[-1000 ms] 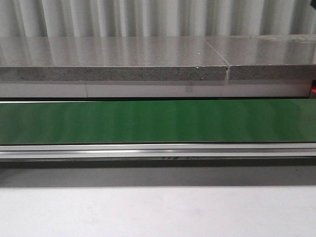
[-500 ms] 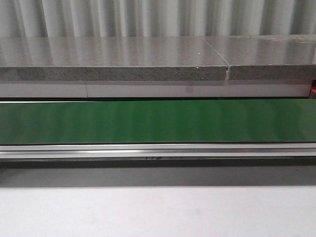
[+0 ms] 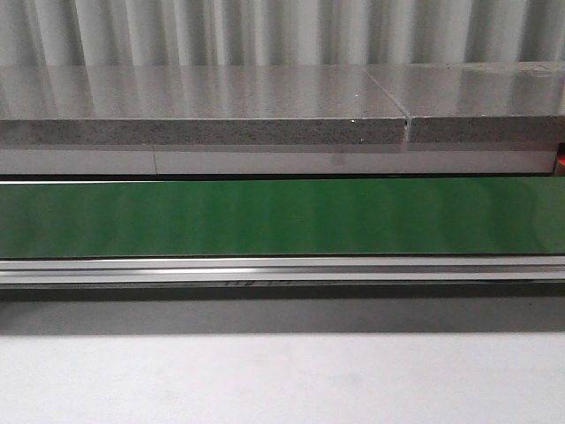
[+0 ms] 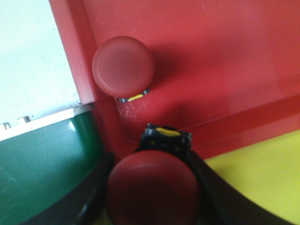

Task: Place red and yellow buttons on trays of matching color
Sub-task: 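Carry the red button into the red tray and open the right gripper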

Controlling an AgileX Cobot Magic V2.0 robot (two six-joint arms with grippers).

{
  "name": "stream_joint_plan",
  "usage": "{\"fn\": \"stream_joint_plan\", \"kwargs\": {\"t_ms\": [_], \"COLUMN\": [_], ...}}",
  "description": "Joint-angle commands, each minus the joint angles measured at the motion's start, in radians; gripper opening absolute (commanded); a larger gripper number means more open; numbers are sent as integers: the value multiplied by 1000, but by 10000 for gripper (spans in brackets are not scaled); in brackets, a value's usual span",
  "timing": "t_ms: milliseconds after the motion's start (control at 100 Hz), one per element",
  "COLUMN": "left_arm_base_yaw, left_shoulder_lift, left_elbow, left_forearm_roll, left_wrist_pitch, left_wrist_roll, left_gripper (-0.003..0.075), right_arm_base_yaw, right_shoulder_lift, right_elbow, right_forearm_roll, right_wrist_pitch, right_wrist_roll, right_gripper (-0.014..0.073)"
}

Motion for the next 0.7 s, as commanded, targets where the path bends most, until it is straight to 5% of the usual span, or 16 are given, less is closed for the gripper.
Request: {"fn": "stream_joint_plan", "kwargs": {"t_ms": [0,690], "left_arm_base_yaw": [-6,-6], "left_shoulder_lift": [3,3], "left_elbow": [-26,-26], "left_forearm_roll": [-9,-9], "left_wrist_pitch": [-69,-69], "left_wrist_roll": [2,2], "left_gripper": [-20,-20], "right_arm_base_yaw": [-6,-6], "right_shoulder_lift": [-31,64], "right_elbow": [-25,-25], "right_forearm_roll": [-7,32], "right_wrist_pitch": [-58,-122], "right_wrist_roll": [1,0], "right_gripper": [227,227]}}
